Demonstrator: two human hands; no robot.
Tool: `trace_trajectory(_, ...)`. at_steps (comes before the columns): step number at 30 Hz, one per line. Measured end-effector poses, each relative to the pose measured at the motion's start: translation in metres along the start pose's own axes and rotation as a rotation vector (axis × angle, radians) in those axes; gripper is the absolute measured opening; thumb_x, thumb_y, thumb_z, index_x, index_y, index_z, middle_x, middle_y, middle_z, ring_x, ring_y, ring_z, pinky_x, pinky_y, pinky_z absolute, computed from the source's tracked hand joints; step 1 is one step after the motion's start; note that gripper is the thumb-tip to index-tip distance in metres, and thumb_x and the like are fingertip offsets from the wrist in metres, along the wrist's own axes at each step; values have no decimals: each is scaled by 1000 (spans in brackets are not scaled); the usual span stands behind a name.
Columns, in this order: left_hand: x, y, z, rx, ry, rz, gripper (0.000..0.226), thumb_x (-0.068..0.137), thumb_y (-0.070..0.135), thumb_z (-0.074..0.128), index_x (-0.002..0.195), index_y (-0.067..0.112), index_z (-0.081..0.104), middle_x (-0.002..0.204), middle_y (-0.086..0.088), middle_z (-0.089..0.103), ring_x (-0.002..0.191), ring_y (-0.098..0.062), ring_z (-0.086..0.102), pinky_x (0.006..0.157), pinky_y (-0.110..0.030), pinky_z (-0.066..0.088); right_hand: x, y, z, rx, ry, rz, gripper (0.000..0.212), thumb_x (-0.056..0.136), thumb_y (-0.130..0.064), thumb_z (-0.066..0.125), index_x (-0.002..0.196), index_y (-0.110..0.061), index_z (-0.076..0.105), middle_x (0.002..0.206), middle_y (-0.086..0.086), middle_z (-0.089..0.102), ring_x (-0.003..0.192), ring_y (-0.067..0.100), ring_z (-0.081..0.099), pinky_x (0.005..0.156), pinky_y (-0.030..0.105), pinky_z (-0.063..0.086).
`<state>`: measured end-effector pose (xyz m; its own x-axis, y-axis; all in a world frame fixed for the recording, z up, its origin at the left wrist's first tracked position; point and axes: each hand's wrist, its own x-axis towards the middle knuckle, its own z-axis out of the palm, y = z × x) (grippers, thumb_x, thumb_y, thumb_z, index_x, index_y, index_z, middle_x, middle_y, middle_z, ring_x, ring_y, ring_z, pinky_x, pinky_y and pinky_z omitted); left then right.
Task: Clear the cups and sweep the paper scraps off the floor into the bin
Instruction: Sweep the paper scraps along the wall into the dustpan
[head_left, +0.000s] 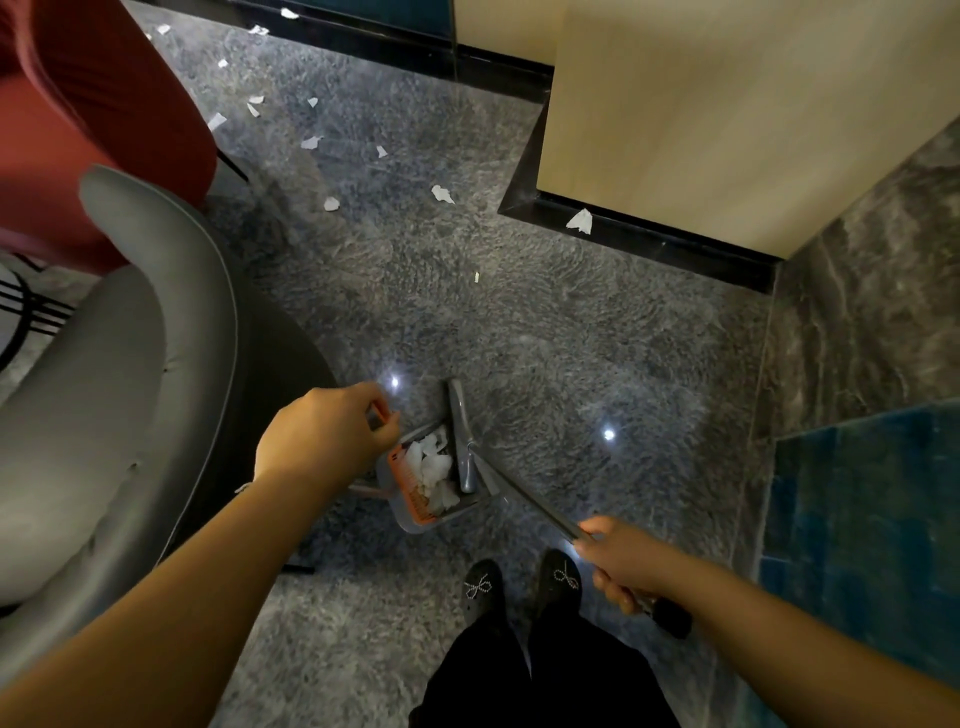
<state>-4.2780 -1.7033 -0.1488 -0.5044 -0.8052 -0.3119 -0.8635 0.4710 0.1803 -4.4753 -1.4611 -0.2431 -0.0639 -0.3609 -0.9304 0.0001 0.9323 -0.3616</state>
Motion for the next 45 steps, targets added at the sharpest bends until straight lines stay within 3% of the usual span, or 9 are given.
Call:
trace_trajectory(5, -2, -14, -8, -100, 22, -60, 19, 89, 45, 62, 94, 27, 67, 76, 5, 64, 67, -14, 59, 57, -29, 47, -20, -1, -8, 61, 133, -54, 29, 101, -12, 40, 124, 5, 43, 57, 12, 42, 35, 16, 36, 31, 15, 26)
trace_trajectory(9, 7, -7, -15, -162, 53, -108, 16, 89, 43, 62, 89, 27, 66, 74, 4, 65, 67, -15, 59, 58, -29, 46, -21, -13, -22, 248, 210, -11, 20, 101, -16, 43, 120, -16, 44, 57, 11, 43, 31, 12, 36, 33, 14, 28)
trace_trajectory(15, 31, 15, -34, -299, 117, -73, 16, 89, 42, 63, 89, 26, 67, 77, 3, 67, 71, -17, 62, 64, -32, 51, -22, -42, -46, 353, 300, -125, 6, 101, -8, 39, 97, -11, 43, 54, 12, 35, 24, 12, 31, 33, 10, 24)
trace_trajectory(19, 64, 43, -51, -290, 182, -55, 15, 90, 41, 63, 88, 26, 66, 70, 10, 56, 66, -13, 51, 62, -27, 39, -18, -64, -81, 398, 325, -146, 11, 101, -9, 41, 109, -5, 47, 57, 13, 37, 26, 13, 31, 31, 14, 26)
trace_trajectory(23, 116, 73, -64, -286, 206, -46, 15, 90, 41, 63, 88, 26, 66, 70, 10, 54, 67, -13, 49, 65, -27, 37, -1, -86, -134, 418, 378, -140, 22, 101, -10, 42, 120, -1, 48, 57, 14, 41, 26, 14, 33, 31, 15, 28)
trace_trajectory(28, 191, 108, -81, -291, 218, -65, 15, 88, 40, 65, 88, 25, 68, 77, 1, 64, 70, -19, 55, 64, -29, 42, 22, -125, -211, 381, 392, -128, 8, 101, -10, 41, 101, -10, 50, 56, 13, 42, 28, 14, 34, 32, 16, 28)
trace_trajectory(33, 260, 138, -104, -273, 193, -106, 14, 88, 40, 65, 86, 26, 66, 75, 1, 63, 69, -20, 56, 63, -30, 42, 39, -166, -284, 292, 383, -93, 22, 100, -8, 40, 78, -10, 43, 51, 12, 37, 33, 18, 33, 34, 19, 28)
trace_trajectory(39, 324, 159, -123, -269, 191, -123, 15, 87, 41, 66, 83, 26, 67, 77, 0, 67, 71, -22, 58, 63, -30, 43, 56, -225, -349, 269, 443, 13, 28, 95, 3, 37, 70, -9, 41, 32, 6, 35, 20, 15, 33, 31, 12, 28)
trace_trajectory(45, 394, 164, -137, -275, 164, -119, 14, 87, 41, 65, 80, 29, 64, 71, 6, 64, 65, -16, 57, 56, -28, 42, 81, -279, -397, 108, 448, 61, 28, 90, 6, 42, 65, -7, 43, 40, 9, 42, 29, 18, 39, 34, 17, 30)
